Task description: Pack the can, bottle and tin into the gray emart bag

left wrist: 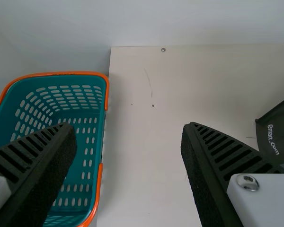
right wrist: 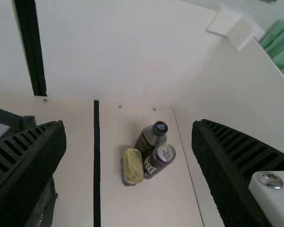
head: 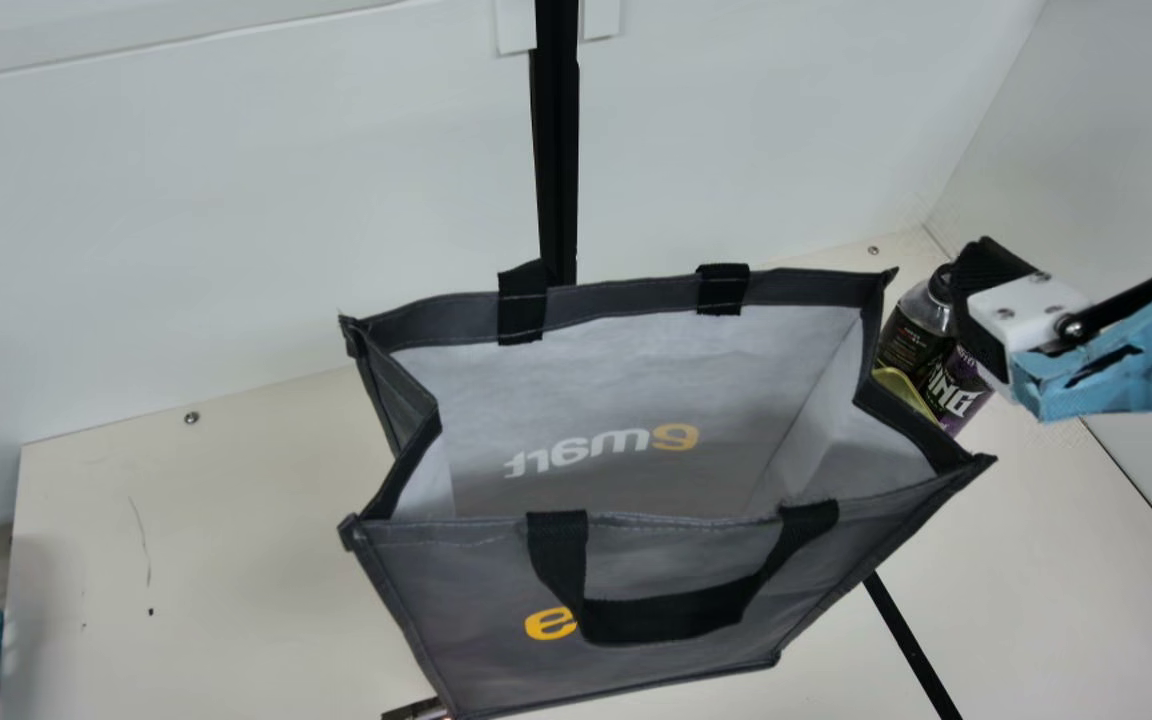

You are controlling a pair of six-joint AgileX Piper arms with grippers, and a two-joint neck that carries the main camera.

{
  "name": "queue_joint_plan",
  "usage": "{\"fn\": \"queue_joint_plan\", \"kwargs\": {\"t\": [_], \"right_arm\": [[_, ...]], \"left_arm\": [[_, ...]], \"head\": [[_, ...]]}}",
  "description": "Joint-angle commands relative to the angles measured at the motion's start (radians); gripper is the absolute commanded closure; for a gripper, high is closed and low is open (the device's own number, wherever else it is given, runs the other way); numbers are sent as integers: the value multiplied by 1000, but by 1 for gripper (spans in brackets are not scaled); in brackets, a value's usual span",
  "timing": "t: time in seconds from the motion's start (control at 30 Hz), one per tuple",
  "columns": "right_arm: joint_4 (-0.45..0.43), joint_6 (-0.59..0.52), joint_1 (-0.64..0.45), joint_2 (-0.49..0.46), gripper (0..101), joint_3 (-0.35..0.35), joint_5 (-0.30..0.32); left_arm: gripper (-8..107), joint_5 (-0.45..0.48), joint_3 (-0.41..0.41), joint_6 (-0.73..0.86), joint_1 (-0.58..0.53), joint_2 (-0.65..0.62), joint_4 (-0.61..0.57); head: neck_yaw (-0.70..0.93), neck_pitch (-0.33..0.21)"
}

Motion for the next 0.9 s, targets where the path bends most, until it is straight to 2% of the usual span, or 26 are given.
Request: {"fn": "queue_joint_plan", "kwargs": {"t": [0.0,0.37,0.7,0.87], "right_arm": [[11,1,-37,-2,10,15,1],[79,6,-177,-7,10,125,1],[113,11,-243,-8,10,197,1],[115,11,-253,-8,10,208,1]], "left_arm": [[9,0,0,0,0,0,0],[9,0,0,0,0,0,0],[9,0,0,0,0,0,0],[9,0,0,0,0,0,0]], "head": [[-1,-23],[-1,-23],[-1,-23],[-1,-23]]}}
